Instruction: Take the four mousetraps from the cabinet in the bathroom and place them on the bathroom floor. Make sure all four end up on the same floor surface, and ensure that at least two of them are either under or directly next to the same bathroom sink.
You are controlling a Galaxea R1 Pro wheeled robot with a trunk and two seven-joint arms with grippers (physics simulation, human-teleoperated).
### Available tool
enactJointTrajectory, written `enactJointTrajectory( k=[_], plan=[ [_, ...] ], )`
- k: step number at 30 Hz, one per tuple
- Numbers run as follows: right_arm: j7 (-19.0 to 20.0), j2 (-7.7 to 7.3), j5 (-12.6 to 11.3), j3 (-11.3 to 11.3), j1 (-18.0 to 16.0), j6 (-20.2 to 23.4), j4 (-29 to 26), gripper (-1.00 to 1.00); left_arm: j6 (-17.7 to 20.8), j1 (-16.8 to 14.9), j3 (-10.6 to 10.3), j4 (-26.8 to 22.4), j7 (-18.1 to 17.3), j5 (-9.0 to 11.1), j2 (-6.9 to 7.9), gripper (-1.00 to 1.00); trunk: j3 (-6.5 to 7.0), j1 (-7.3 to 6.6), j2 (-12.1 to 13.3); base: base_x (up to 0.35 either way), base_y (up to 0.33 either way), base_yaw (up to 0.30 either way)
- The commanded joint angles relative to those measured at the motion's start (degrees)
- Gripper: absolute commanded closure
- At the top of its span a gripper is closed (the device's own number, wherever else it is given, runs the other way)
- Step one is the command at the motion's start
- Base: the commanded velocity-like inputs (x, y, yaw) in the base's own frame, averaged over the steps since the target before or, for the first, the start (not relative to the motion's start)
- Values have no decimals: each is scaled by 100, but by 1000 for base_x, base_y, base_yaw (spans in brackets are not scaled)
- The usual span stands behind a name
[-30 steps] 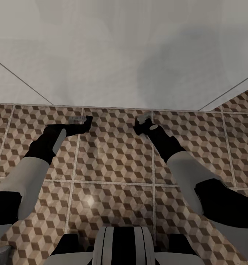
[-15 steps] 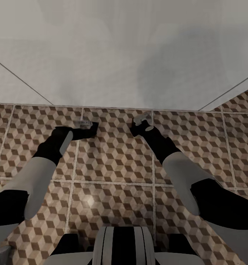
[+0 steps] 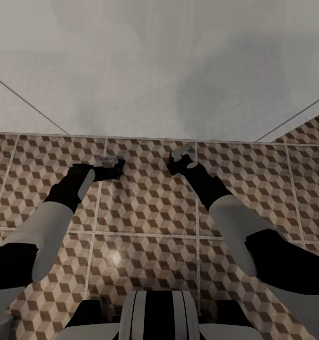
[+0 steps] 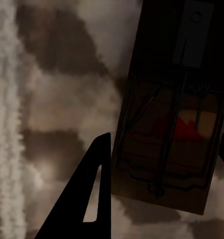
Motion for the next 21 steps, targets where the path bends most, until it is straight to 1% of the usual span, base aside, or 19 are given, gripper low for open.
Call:
enactJointTrajectory(
  k=[1,9,13,21],
  plan=[
    [29,0,61,2,-1,32,-10,100,25,-1,-29,-10,34,45,8,100,-3,-1,-1,0,0,0],
    [41,0,61,7,-1,27,-7,100,25,-8,-25,-105,41,48,40,100,-3,-1,-1,0,0,0],
    [61,0,61,7,-1,17,-7,100,83,-8,-11,-300,62,50,58,100,-3,-1,-1,0,0,0],
    [110,0,61,15,-1,7,-18,100,221,-24,14,-661,357,52,68,100,-3,-1,-1,0,0,0]
  ],
)
